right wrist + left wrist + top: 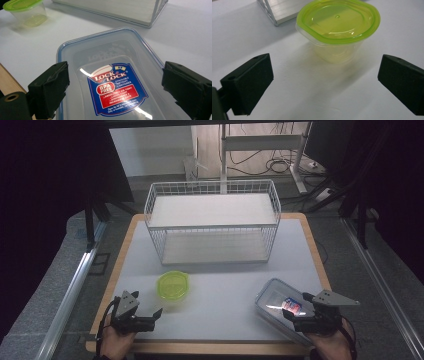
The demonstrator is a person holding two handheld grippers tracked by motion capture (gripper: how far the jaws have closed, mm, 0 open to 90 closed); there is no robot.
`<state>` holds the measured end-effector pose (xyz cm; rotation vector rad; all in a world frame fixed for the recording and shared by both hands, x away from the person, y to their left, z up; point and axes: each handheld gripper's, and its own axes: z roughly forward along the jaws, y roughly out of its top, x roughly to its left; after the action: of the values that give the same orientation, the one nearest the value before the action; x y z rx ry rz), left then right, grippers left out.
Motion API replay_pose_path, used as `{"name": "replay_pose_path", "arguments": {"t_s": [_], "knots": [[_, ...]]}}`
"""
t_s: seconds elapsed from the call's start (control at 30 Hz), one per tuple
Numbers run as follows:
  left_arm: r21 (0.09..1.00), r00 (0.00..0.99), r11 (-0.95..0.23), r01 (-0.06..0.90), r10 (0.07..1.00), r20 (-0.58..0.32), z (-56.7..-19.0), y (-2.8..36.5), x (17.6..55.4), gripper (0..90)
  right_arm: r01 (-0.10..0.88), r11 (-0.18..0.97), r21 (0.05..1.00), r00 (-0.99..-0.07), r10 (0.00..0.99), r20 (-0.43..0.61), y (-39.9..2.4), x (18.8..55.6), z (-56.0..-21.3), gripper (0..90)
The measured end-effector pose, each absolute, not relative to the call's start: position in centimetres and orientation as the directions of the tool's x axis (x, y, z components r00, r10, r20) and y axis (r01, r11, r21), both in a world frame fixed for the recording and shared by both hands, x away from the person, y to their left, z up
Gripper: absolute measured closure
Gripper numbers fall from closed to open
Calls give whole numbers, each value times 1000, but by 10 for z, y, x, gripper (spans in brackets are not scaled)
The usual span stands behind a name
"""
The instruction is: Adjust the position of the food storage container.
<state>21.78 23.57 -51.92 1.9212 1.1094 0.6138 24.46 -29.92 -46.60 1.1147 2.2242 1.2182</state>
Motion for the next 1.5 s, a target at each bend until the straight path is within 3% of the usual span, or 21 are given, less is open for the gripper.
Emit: {"name": "replay_pose_path", "arguments": {"t_s": [0.33, 0.67, 0.87, 0.9, 0.93, 1.0, 1.23, 1.33, 1.5], "knots": [[804, 487, -257, 536, 872, -46, -519, 236, 220, 25, 471, 298, 830, -615, 786, 67, -300, 245, -467, 88], [809, 499, -231, 541, 862, -87, -509, 234, 219, 44, 468, 298, 832, -610, 790, 61, -300, 244, -466, 93], [832, 546, -248, 496, 834, -77, -494, 227, 218, 346, 453, 309, 836, -617, 786, 44, -297, 243, -465, 98], [839, 554, -239, 489, 828, -87, -491, 226, 219, 346, 453, 309, 836, -617, 786, 44, -297, 243, -465, 98], [842, 560, -223, 491, 821, -108, -485, 223, 222, 461, 455, 310, 835, -616, 786, 44, -296, 243, -465, 102], [842, 565, -218, 494, 816, -120, -482, 219, 226, 561, 455, 307, 836, -615, 787, 46, -296, 242, -465, 104], [834, 580, -223, 505, 803, -137, -476, 197, 245, 822, 451, 302, 840, -612, 789, 45, -297, 241, -465, 111], [831, 601, -230, 507, 785, -149, -472, 184, 262, 899, 446, 302, 842, -611, 791, 39, -298, 242, -464, 115], [829, 623, -241, 505, 767, -157, -470, 169, 276, 900, 447, 309, 840, -609, 793, 32, -298, 243, -465, 117]]}}
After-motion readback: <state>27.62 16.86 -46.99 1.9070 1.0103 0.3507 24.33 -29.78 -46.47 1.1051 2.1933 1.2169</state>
